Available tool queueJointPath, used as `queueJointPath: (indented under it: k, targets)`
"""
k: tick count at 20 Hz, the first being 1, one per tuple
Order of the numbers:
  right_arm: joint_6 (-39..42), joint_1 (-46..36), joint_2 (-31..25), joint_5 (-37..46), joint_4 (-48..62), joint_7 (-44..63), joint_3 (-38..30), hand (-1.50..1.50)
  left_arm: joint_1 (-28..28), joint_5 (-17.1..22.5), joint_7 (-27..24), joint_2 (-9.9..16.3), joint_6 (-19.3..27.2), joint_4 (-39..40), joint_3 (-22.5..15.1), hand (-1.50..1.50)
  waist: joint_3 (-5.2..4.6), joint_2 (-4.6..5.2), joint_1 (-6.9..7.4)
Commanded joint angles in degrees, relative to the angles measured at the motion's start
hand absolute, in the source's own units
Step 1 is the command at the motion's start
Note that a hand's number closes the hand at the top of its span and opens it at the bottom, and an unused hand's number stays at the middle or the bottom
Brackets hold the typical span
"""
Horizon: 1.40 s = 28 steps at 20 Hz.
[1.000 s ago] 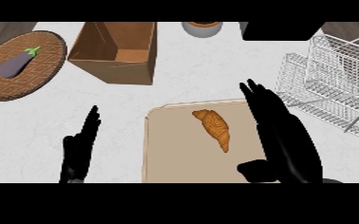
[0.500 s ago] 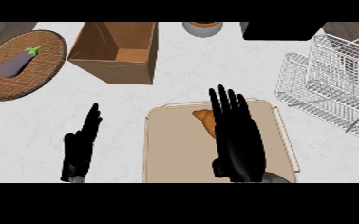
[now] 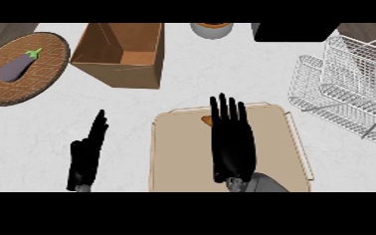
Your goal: Pick the croissant from the tray and place it in the tiered basket
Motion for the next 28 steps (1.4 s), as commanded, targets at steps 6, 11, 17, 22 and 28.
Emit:
queueJointPath:
  k: [6, 11, 17, 22, 28]
  targets:
    - [9.65, 0.22, 5.70, 3.01, 3.19, 3.17, -3.44, -1.50, -0.20, -0.93, 0.84, -0.57, -1.31, 0.86, 1.01, 0.00, 0.00, -0.01, -0.09]
    - [12.59, -3.03, 8.86, 3.04, 9.98, 4.64, -6.67, -1.50, -1.33, -1.62, 0.93, -2.94, -0.02, 0.48, 0.17, 0.00, -0.01, 0.05, -0.02]
    - [13.10, -0.71, 8.93, 2.11, 8.75, 6.17, -4.82, -1.50, -1.51, -2.36, 4.94, -1.01, -0.91, -1.53, 1.45, 0.00, 0.01, 0.00, 0.01]
    - [10.00, -3.82, 8.96, 2.49, 16.23, 1.36, -9.12, -1.50, 0.90, -2.64, 0.77, -1.55, -2.15, -1.15, 1.95, 0.00, 0.01, 0.06, 0.14]
    - [11.86, -1.03, 8.97, 1.72, 14.63, 1.98, -10.54, -1.50, 1.04, -2.89, 4.63, -0.83, -2.58, -5.81, 2.79, 0.00, 0.02, -0.01, 0.03]
